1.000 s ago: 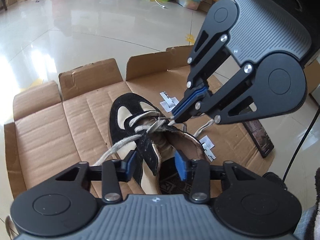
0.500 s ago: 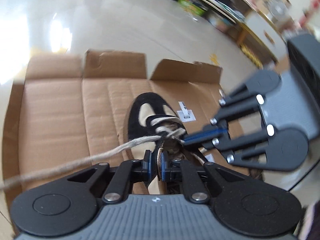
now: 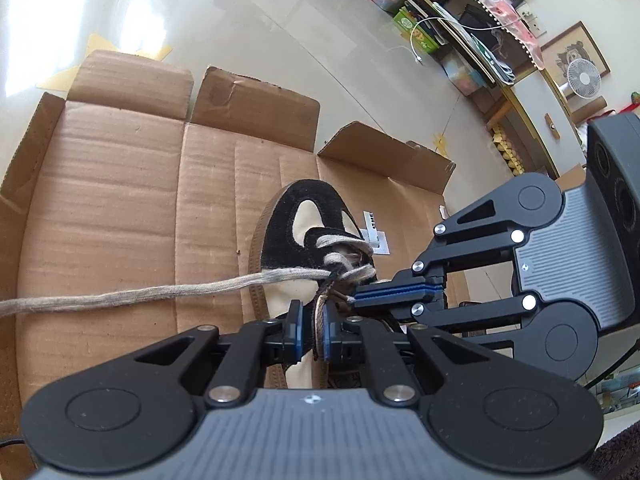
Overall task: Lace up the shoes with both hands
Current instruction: 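Bring the lace tip to a sneaker eyelet with the right gripper while the left gripper approaches, then grasp the lace tip at the eyelet with the left gripper while the right gripper releases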
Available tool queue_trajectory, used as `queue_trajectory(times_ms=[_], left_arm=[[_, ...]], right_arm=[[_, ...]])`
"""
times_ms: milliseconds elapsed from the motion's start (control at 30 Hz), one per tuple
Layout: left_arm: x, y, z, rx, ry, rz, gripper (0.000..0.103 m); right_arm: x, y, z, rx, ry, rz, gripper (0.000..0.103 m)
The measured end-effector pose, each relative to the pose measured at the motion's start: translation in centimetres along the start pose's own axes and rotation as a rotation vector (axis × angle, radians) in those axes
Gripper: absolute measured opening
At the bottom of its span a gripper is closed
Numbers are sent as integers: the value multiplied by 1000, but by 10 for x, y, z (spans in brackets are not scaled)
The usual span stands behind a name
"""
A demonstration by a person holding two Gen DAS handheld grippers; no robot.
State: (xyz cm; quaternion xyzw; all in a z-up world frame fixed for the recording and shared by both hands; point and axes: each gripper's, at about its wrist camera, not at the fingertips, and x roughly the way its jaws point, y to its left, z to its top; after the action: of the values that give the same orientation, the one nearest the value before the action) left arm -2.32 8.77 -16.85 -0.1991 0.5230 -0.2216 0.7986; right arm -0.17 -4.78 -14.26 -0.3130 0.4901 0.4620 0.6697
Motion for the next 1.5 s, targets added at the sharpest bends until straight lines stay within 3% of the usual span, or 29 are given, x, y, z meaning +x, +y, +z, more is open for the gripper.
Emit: queue_trajectory(times_ms=[233, 500, 800, 967, 1133, 1267, 1500], left_arm=[[0, -7, -4, 72, -10, 10, 9], [4, -8, -6, 68, 22, -16, 11], [6, -14, -8, 104, 28, -12, 14], [6, -5, -7, 42, 57, -53, 28], [1, -2, -7, 24, 60, -61, 30], [-6, 1, -2, -3, 25, -80, 30], [-2, 21, 4, -153, -4, -148, 30]], right_arm=[[-1, 1, 1, 30, -16, 14, 2], [-6, 3, -1, 58, -115, -39, 1], [-11, 1, -6, 101, -138, -36, 2], [-16, 5, -8, 78, -131, -31, 22], [-8, 14, -7, -21, -70, -73, 16], [1, 24, -9, -104, -48, -137, 2], [-5, 23, -7, -49, -134, -150, 1]])
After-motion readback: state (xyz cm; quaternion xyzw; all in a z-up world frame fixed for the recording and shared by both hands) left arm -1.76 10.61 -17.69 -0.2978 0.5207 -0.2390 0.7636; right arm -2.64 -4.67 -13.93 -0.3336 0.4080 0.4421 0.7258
